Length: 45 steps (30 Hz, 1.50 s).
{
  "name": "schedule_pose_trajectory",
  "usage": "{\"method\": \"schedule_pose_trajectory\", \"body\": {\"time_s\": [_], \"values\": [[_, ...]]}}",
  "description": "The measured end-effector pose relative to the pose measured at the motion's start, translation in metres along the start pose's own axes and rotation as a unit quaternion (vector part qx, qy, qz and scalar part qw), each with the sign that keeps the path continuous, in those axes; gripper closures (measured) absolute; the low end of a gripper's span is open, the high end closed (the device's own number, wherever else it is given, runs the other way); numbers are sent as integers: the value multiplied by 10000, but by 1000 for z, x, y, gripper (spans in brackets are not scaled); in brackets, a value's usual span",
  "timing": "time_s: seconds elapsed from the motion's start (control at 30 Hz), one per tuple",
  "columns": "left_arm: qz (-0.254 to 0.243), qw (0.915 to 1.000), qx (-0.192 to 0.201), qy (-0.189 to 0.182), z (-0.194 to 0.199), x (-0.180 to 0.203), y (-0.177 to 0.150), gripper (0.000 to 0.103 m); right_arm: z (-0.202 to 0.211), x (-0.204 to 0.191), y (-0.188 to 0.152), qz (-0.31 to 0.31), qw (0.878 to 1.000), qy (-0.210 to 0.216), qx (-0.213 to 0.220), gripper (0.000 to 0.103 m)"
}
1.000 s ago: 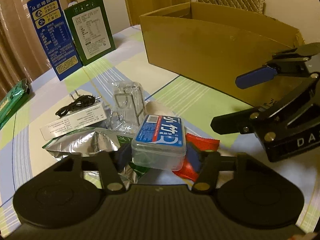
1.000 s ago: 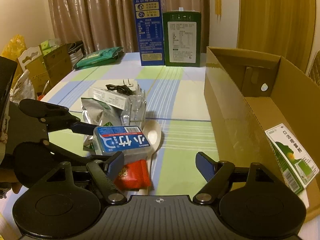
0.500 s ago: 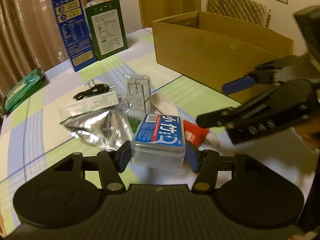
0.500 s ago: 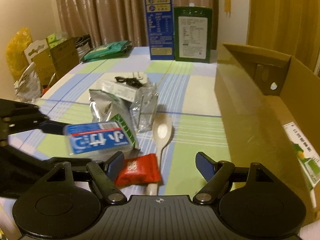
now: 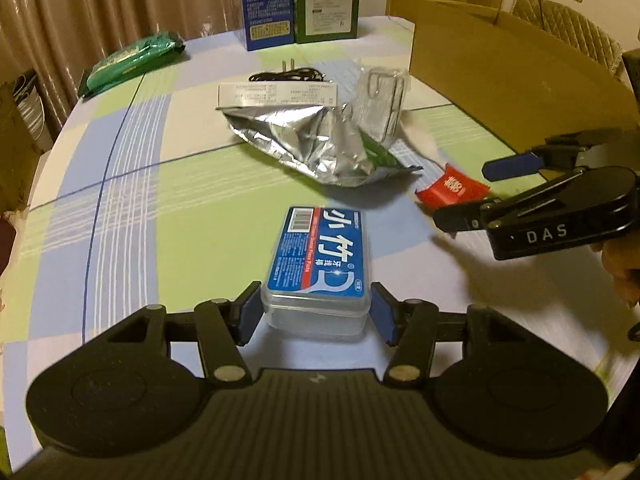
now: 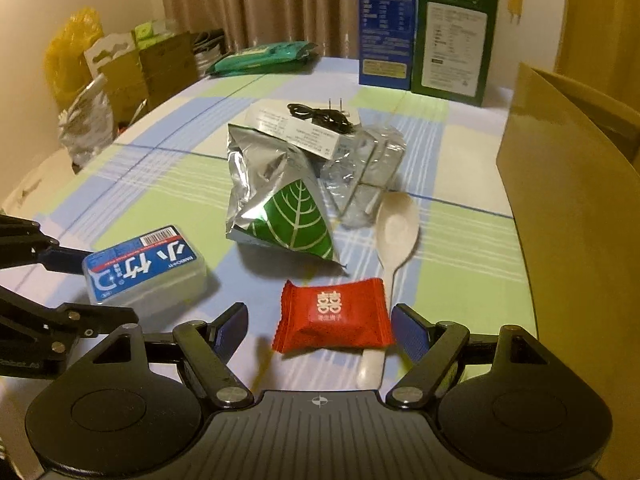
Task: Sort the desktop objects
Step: 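Grasp the blue-white toothpick case with the left tool, then grasp the red candy packet with the right tool while left tool holds the case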
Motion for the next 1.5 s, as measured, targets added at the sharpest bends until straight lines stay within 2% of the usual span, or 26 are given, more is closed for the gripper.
{"method": "schedule_pose_trajectory", "body": {"time_s": [0.2, 0.3, 0.43, 0.57, 0.67, 1.13, 1.3, 1.4, 1.43, 1.5], "values": [[-36, 10000, 61, -31, -4, -2, 4, 35, -18, 8, -6, 58, 9997, -160, -162, 26], [-51, 10000, 54, -13, -7, 0, 7, 35, -20, 11, -7, 56, 9997, -184, -154, 26], [0, 10000, 27, -24, -10, -1, 10, 34, -19, 7, -5, 231, 9995, -193, -93, 42], [-27, 10000, -5, -52, -11, 1, 9, 33, -18, 4, -4, 300, 9994, -176, -72, 52], [-36, 10000, -22, -55, -12, 2, 9, 32, -16, 2, -5, 300, 9994, -159, -70, 56], [-4, 10000, -84, -8, -21, -3, 9, 29, -5, -13, -1, 293, 9995, 75, 42, 60], [85, 9999, -96, 28, -28, -7, 11, 32, -5, -13, 0, 232, 9997, 97, 41, 60], [75, 9998, -180, 31, -32, -7, 10, 42, -3, -13, 1, 226, 9996, 125, 63, 60], [58, 9998, -196, 20, -32, -6, 11, 48, -3, -13, 1, 229, 9996, 133, 69, 60], [44, 9998, -207, 23, -31, -4, 12, 51, -2, -13, 1, 230, 9996, 145, 78, 60]]}}
Point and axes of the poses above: each gripper's, at about its wrist camera, not at the fingertips, and z roughly against the way its jaws point, x to its right, y to its top, the point moved 9 cm from there along -z, roughly the way its jaws point, and after that the axes turned 2 degrees about -z, right-handed, at the moved point
